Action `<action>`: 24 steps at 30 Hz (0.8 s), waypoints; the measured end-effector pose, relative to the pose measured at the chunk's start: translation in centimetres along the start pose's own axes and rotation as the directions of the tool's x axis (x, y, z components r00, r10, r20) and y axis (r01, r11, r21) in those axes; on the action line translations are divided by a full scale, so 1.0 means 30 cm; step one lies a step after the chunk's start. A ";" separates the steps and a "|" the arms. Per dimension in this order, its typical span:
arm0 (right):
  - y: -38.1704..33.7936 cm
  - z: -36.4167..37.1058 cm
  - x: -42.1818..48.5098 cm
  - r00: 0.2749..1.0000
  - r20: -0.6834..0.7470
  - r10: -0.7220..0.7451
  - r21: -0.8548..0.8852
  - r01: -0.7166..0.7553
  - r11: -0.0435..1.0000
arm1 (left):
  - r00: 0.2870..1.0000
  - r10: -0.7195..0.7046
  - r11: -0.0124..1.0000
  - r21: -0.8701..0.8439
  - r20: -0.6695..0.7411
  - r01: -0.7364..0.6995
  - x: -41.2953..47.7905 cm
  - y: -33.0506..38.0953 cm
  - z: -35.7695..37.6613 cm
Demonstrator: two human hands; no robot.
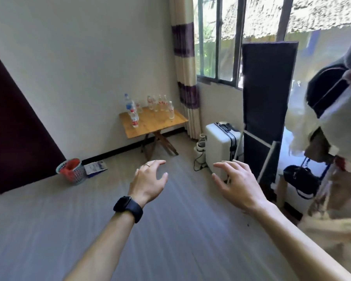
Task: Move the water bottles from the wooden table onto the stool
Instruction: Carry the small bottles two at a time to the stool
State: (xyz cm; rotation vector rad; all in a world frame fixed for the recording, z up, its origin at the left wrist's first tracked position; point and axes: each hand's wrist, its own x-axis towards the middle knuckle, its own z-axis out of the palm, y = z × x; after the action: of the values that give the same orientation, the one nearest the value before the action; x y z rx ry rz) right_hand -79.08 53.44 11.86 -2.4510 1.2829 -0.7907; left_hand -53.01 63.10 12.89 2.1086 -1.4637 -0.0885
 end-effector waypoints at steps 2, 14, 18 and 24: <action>0.007 0.013 0.141 0.999 -0.007 -0.035 0.006 0.035 0.999 | 0.998 -0.047 0.999 -0.002 -0.041 0.047 0.098 -0.018 -0.010; 0.006 0.403 0.897 0.988 0.070 -0.137 0.085 0.131 0.988 | 0.976 -0.190 0.982 -0.034 -0.110 0.187 0.703 -0.375 0.059; -0.021 0.550 1.167 0.986 0.110 -0.125 0.095 0.115 0.989 | 0.974 -0.209 0.977 -0.053 -0.093 0.204 0.968 -0.531 0.079; -0.004 0.698 1.540 0.990 0.107 -0.095 0.125 0.081 0.989 | 0.968 -0.243 0.969 -0.061 -0.064 0.239 1.385 -0.674 0.123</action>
State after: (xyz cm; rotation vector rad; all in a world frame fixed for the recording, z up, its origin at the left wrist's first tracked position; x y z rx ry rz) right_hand -45.61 15.32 10.69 -2.4315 1.0618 -0.7182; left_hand -20.70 29.95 10.75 2.2140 -1.1465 -0.1408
